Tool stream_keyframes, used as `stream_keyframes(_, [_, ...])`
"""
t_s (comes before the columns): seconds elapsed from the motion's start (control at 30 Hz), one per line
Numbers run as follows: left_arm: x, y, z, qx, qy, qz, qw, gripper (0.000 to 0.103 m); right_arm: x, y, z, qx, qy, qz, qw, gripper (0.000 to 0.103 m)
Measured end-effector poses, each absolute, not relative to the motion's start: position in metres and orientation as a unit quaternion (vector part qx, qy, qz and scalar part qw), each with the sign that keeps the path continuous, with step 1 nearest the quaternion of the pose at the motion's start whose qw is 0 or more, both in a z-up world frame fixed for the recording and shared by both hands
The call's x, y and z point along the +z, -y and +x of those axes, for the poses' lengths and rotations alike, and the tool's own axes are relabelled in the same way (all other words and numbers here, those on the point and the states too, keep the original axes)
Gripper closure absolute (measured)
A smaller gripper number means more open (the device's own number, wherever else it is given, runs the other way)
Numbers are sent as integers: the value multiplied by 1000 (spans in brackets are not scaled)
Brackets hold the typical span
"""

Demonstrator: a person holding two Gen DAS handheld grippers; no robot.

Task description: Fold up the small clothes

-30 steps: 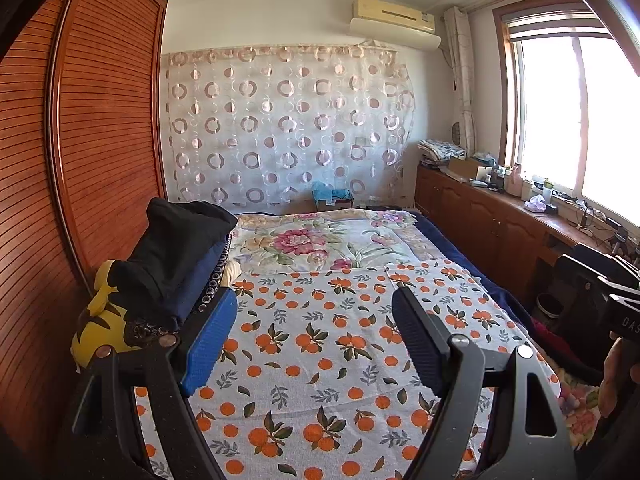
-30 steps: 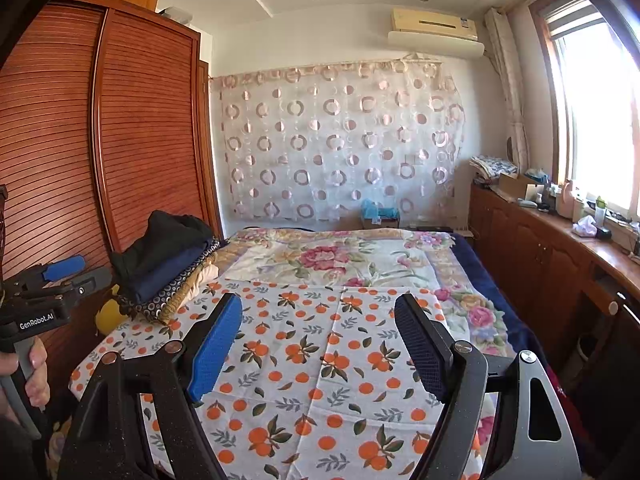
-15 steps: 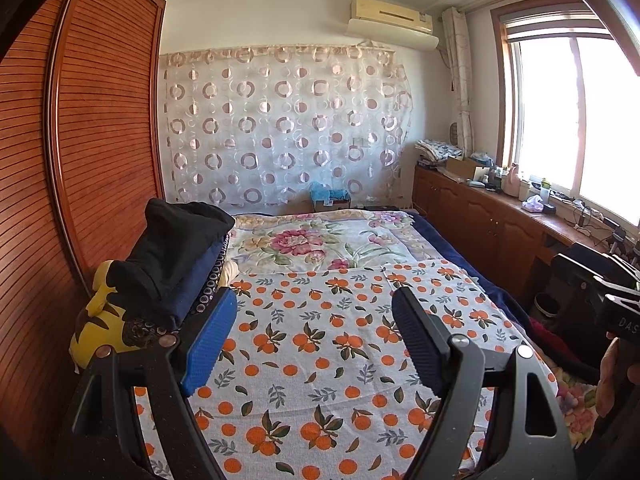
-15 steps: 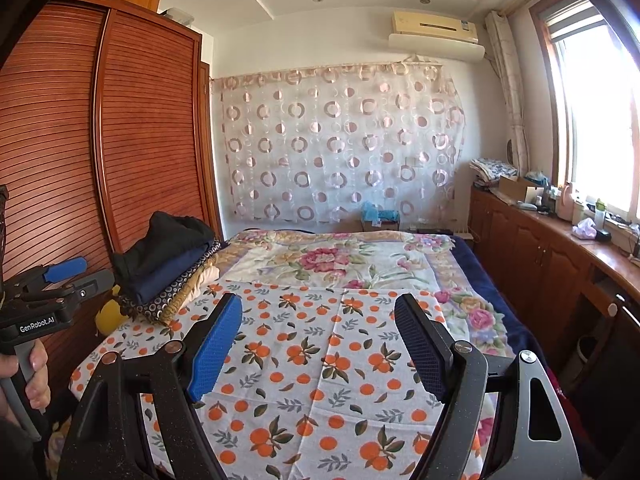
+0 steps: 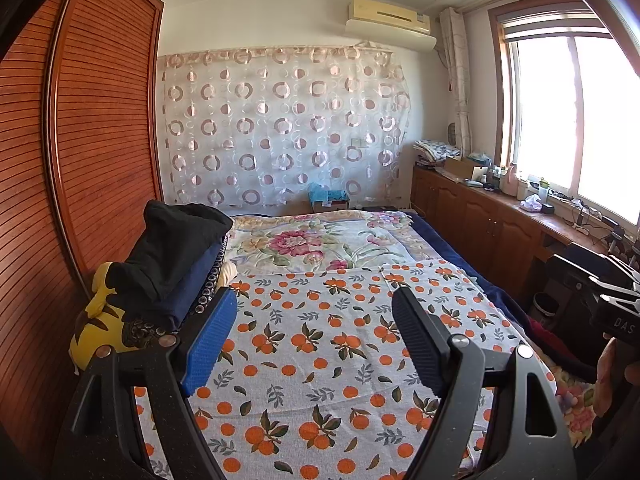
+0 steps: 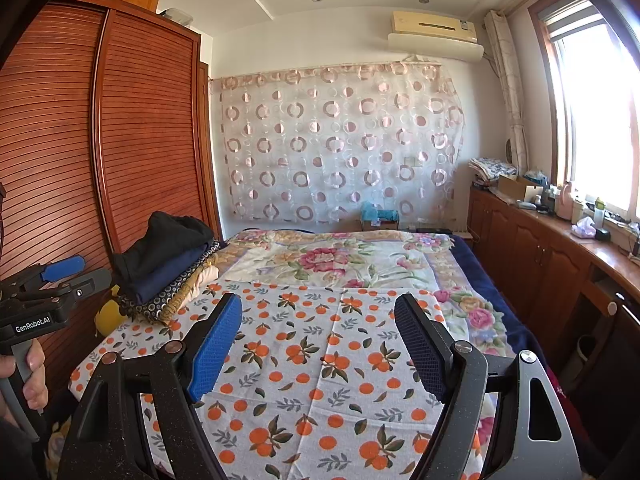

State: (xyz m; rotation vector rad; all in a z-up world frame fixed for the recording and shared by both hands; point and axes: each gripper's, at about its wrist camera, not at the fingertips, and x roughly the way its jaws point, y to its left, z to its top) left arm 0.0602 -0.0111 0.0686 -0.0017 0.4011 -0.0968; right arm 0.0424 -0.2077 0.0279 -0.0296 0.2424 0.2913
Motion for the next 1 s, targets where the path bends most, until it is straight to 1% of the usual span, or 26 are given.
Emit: stream_keyframes(1.0, [71,15,57,-51,-196,0,979,23,28,212,43,145,-118,-14,982,23])
